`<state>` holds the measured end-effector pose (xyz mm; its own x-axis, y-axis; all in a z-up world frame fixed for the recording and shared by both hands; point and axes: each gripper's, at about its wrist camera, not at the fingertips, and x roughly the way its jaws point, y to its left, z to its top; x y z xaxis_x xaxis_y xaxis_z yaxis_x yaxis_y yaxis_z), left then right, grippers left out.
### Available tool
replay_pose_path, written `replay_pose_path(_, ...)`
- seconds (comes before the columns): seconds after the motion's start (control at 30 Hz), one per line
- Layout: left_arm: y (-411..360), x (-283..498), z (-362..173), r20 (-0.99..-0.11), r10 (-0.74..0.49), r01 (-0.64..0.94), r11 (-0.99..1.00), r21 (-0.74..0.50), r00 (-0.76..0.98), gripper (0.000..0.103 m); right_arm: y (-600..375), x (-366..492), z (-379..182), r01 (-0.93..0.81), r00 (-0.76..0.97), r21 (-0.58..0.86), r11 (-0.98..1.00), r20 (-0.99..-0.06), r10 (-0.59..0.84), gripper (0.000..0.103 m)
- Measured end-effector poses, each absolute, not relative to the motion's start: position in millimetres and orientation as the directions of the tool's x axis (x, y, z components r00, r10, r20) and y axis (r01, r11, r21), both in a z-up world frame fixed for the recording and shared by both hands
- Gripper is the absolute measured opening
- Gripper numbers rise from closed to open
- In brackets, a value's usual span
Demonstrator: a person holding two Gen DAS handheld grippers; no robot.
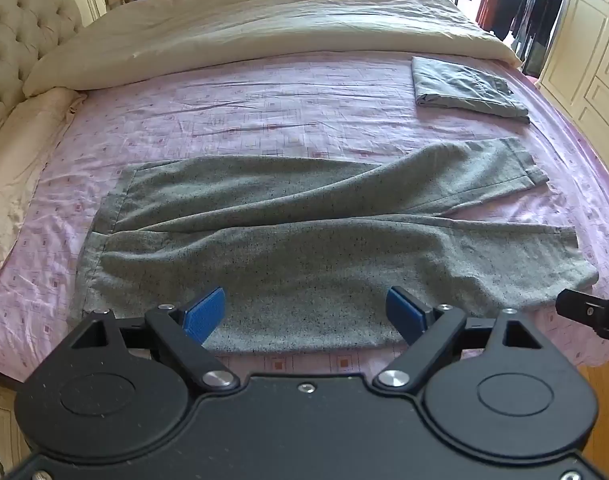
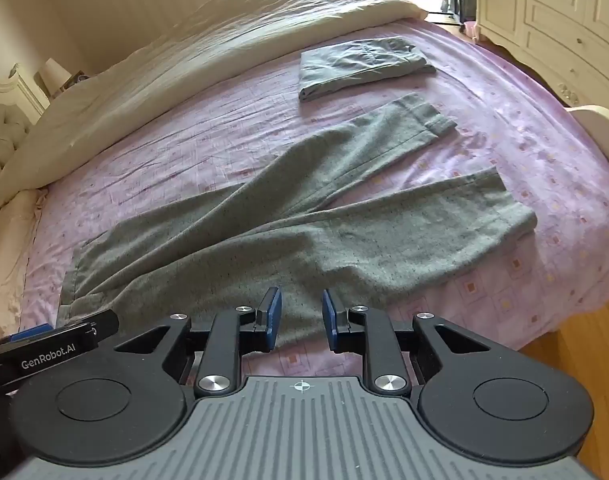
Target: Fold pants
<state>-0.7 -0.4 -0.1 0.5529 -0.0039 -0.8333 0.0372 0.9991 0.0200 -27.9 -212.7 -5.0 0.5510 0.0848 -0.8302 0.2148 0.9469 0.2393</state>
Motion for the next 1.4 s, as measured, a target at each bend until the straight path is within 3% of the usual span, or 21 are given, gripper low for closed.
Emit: replay_pose_path(1.4,1.2,-32.2,1.4,-0.864,-0.034,0.042,0.999,-0.015,0.503,0.086,-203.3,-59.2,1.2,0.218,0.538,0.291,0.931,-0.832,0.134,0.023)
